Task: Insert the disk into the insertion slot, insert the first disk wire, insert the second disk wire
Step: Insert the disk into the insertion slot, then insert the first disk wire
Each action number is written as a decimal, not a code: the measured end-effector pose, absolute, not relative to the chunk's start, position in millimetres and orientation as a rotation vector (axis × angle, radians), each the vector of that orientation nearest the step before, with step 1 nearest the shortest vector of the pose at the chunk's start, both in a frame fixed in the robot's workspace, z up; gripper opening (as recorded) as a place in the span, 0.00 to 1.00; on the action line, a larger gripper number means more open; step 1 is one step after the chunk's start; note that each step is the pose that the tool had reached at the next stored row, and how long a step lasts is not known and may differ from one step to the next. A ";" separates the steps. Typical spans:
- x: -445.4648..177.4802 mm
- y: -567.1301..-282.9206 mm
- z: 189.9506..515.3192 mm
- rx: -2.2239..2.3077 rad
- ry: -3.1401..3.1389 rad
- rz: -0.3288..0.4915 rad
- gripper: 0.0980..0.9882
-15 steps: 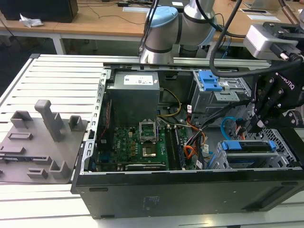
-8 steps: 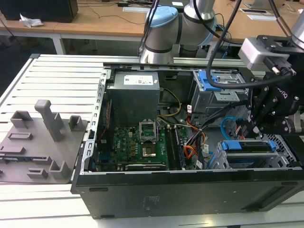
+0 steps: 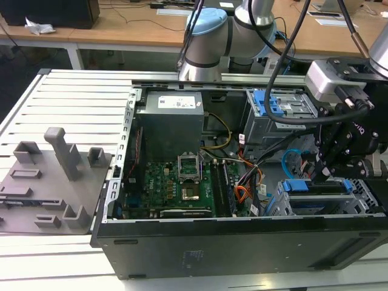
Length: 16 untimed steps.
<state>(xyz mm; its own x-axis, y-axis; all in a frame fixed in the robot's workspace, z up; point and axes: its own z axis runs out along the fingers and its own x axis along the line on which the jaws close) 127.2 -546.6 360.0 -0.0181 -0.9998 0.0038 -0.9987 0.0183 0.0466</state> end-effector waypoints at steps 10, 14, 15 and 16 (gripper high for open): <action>127.5 -546.6 359.8 2.176 -2.216 -0.048 0.01; 127.6 -546.6 359.8 2.176 -2.216 -0.048 0.01; 127.6 -546.6 359.8 2.176 -2.216 -0.048 0.02; 127.6 -546.6 359.8 2.176 -2.216 -0.048 0.08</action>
